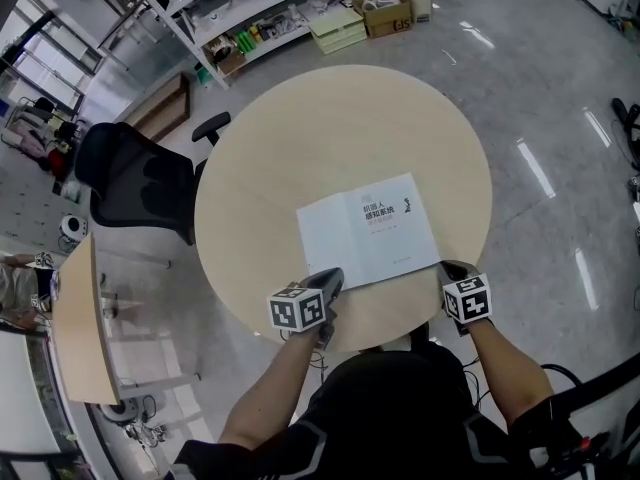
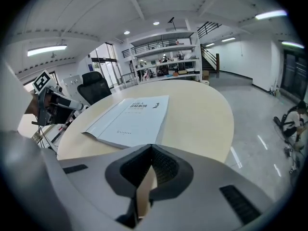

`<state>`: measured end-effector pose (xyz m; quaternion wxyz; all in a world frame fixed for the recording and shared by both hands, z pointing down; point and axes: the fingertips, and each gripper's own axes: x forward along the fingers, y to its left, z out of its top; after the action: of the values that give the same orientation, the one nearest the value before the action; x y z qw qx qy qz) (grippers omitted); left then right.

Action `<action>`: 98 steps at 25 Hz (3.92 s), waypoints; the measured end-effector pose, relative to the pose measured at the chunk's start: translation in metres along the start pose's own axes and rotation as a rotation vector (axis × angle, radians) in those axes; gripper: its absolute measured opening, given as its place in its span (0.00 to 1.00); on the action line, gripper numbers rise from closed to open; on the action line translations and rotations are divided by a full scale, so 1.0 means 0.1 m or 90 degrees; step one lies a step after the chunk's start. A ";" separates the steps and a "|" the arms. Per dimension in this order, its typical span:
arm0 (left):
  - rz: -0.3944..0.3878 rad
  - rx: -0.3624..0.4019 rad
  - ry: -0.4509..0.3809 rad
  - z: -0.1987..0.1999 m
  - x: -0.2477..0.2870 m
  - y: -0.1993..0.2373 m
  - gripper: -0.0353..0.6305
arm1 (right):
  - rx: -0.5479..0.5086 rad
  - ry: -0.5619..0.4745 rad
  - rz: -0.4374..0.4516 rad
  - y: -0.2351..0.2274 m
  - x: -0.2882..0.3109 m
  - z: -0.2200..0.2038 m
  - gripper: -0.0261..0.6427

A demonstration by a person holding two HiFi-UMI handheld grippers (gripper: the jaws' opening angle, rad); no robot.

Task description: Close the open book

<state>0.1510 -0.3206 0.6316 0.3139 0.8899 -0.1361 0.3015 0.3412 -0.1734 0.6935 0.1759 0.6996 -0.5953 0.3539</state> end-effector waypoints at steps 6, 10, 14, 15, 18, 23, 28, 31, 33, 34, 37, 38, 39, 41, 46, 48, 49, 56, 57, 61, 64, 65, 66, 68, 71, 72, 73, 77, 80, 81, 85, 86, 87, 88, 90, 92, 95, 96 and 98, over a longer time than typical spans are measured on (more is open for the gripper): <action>-0.003 -0.011 -0.015 -0.01 -0.01 0.00 0.03 | -0.003 0.012 -0.009 -0.05 -0.06 -0.02 0.04; 0.009 -0.035 -0.039 0.00 -0.10 0.14 0.03 | -0.041 -0.009 -0.018 0.04 -0.06 0.26 0.04; 0.032 -0.076 -0.085 0.03 -0.34 0.34 0.03 | -0.105 -0.031 0.023 0.41 -0.01 0.63 0.04; 0.042 -0.082 -0.093 0.01 -0.41 0.37 0.03 | -0.116 -0.032 0.038 0.51 0.02 0.69 0.04; 0.076 -0.100 -0.114 -0.09 -0.59 0.50 0.03 | -0.165 -0.024 0.085 0.88 0.15 0.85 0.04; 0.128 -0.134 -0.143 -0.25 -0.88 0.69 0.03 | -0.337 0.013 0.184 1.67 0.43 0.95 0.18; 0.169 -0.165 -0.140 -0.57 -1.11 0.82 0.03 | -0.597 0.071 0.237 2.41 0.68 0.62 0.30; 0.176 -0.188 -0.144 -0.73 -1.20 0.89 0.03 | -0.731 0.079 0.237 2.64 0.84 0.37 0.30; 0.181 -0.198 -0.146 -0.81 -1.22 0.91 0.03 | -0.814 0.080 0.239 2.71 0.91 0.22 0.30; 0.181 -0.202 -0.146 -0.85 -1.23 0.90 0.03 | -0.841 0.081 0.239 2.72 0.93 0.16 0.30; 0.181 -0.214 -0.150 -0.92 -1.23 0.91 0.03 | -0.885 0.088 0.227 2.69 1.00 0.05 0.30; 0.180 -0.218 -0.153 -0.94 -1.23 0.92 0.03 | -0.893 0.088 0.223 2.68 1.02 0.04 0.30; 0.180 -0.222 -0.156 -0.95 -1.24 0.94 0.03 | -0.902 0.085 0.219 2.69 1.05 0.04 0.30; 0.177 -0.238 -0.164 -0.96 -1.23 0.96 0.03 | -0.925 0.073 0.215 2.69 1.07 0.05 0.30; 0.161 -0.245 -0.174 -0.93 -1.21 0.94 0.03 | -0.942 0.065 0.195 2.64 1.09 0.06 0.30; 0.158 -0.242 -0.173 -0.92 -1.21 0.94 0.03 | -0.940 0.067 0.185 2.62 1.10 0.07 0.29; 0.157 -0.240 -0.173 -0.91 -1.21 0.94 0.03 | -0.940 0.068 0.184 2.61 1.10 0.06 0.28; 0.148 -0.221 -0.159 -0.83 -1.21 0.96 0.03 | -0.936 0.001 0.158 2.70 0.96 0.11 0.12; 0.146 -0.219 -0.156 -0.82 -1.19 0.96 0.03 | -0.922 -0.006 0.158 2.71 0.94 0.14 0.11; 0.134 -0.209 -0.144 -0.75 -1.11 0.95 0.03 | -0.843 -0.041 0.171 2.70 0.80 0.29 0.08; 0.113 -0.202 -0.139 -0.64 -0.99 0.88 0.03 | -0.764 -0.081 0.178 2.63 0.64 0.43 0.08; 0.105 -0.202 -0.138 -0.60 -0.94 0.86 0.03 | -0.734 -0.096 0.175 2.59 0.58 0.48 0.07; 0.097 -0.200 -0.135 -0.57 -0.88 0.83 0.03 | -0.703 -0.113 0.170 2.54 0.52 0.52 0.07; 0.083 -0.186 -0.122 -0.51 -0.75 0.76 0.03 | -0.642 -0.146 0.154 2.43 0.39 0.62 0.07; 0.056 -0.153 -0.097 -0.41 -0.55 0.63 0.03 | -0.555 -0.177 0.123 2.21 0.22 0.71 0.06; 0.045 -0.141 -0.090 -0.38 -0.48 0.57 0.03 | -0.528 -0.180 0.116 2.13 0.18 0.71 0.06; 0.034 -0.130 -0.083 -0.35 -0.41 0.52 0.03 | -0.498 -0.182 0.111 2.04 0.14 0.70 0.06; -0.001 -0.093 -0.058 -0.27 -0.19 0.26 0.03 | -0.315 -0.169 0.103 1.61 0.02 0.63 0.06; -0.014 -0.075 -0.041 -0.25 -0.10 0.11 0.03 | -0.161 -0.145 0.094 1.26 -0.03 0.50 0.06; -0.016 -0.071 -0.036 -0.26 -0.09 0.07 0.03 | -0.129 -0.138 0.089 1.17 -0.05 0.45 0.06; -0.026 -0.058 -0.020 -0.27 -0.06 -0.09 0.03 | -0.050 -0.101 0.079 0.88 -0.06 0.28 0.06; -0.028 -0.057 -0.018 -0.27 -0.04 -0.12 0.03 | -0.026 -0.094 0.083 0.83 -0.05 0.25 0.06; -0.028 -0.057 -0.016 -0.27 -0.03 -0.13 0.03 | -0.001 -0.087 0.086 0.79 -0.03 0.21 0.06; -0.028 -0.056 -0.015 -0.27 -0.03 -0.15 0.03 | 0.020 -0.080 0.088 0.76 -0.02 0.18 0.06; -0.026 -0.053 -0.012 -0.26 -0.05 -0.16 0.03 | 0.041 -0.068 0.088 0.72 0.00 0.13 0.06; -0.023 -0.052 -0.011 -0.24 -0.06 -0.16 0.03 | 0.049 -0.059 0.082 0.65 0.00 0.10 0.07; -0.015 -0.055 -0.008 -0.26 -0.05 -0.10 0.03 | 0.065 -0.046 0.059 0.49 0.01 0.00 0.08; -0.014 -0.058 -0.007 -0.28 -0.05 -0.09 0.03 | 0.075 -0.041 0.047 0.42 0.00 -0.05 0.08; -0.016 -0.063 -0.006 -0.29 -0.03 -0.09 0.03 | 0.100 -0.035 0.020 0.26 -0.03 -0.11 0.08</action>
<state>0.1394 -0.2947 0.6436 0.3608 0.8763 -0.1417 0.2860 0.3130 -0.1697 0.6942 0.0985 0.7111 -0.5813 0.3830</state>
